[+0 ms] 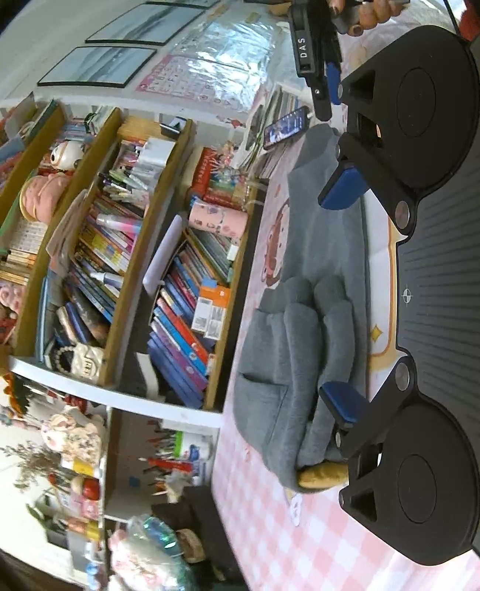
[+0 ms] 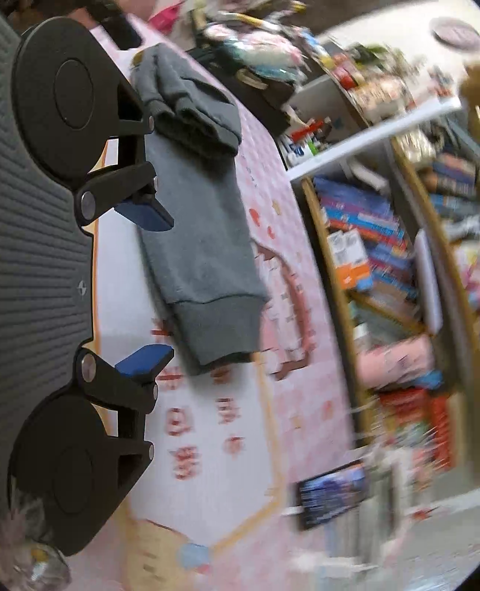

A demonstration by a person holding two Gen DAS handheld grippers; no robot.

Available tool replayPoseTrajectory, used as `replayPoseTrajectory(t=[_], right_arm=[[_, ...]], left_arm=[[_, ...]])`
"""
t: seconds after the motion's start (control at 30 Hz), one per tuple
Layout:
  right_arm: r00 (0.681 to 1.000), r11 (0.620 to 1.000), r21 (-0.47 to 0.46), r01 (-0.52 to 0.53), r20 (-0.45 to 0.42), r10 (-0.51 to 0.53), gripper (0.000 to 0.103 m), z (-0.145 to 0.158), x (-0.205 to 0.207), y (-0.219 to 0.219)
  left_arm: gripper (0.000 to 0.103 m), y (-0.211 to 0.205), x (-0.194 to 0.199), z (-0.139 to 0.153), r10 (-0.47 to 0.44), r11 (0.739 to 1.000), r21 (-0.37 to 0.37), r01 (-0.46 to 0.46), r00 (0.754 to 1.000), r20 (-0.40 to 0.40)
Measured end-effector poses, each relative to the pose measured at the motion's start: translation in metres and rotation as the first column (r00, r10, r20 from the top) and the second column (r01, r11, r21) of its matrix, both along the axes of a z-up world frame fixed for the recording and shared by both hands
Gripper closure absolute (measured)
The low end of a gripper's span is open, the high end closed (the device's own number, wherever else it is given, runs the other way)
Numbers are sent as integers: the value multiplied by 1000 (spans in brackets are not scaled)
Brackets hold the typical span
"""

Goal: Fold clothes
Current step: 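Grasp the ribbed end of the bundle with the right gripper and lift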

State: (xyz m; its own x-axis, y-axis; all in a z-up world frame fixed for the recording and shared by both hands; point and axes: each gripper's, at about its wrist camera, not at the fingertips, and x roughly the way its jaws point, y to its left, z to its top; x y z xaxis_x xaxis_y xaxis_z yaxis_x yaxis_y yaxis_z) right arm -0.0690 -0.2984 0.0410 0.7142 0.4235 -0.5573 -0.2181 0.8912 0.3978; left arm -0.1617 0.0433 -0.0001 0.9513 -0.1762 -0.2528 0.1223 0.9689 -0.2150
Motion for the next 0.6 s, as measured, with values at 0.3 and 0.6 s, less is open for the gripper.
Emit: replayPoseTrajectory(t=[0.3, 0.6], right_arm=[[982, 981, 82, 175, -91, -168, 40, -12, 38, -12], [979, 978, 113, 174, -131, -159, 52, -25, 57, 5]], left_arm=[[0, 20, 1, -6, 93, 992, -83, -95, 995, -33], [0, 25, -6, -10, 96, 991, -93, -96, 995, -8]])
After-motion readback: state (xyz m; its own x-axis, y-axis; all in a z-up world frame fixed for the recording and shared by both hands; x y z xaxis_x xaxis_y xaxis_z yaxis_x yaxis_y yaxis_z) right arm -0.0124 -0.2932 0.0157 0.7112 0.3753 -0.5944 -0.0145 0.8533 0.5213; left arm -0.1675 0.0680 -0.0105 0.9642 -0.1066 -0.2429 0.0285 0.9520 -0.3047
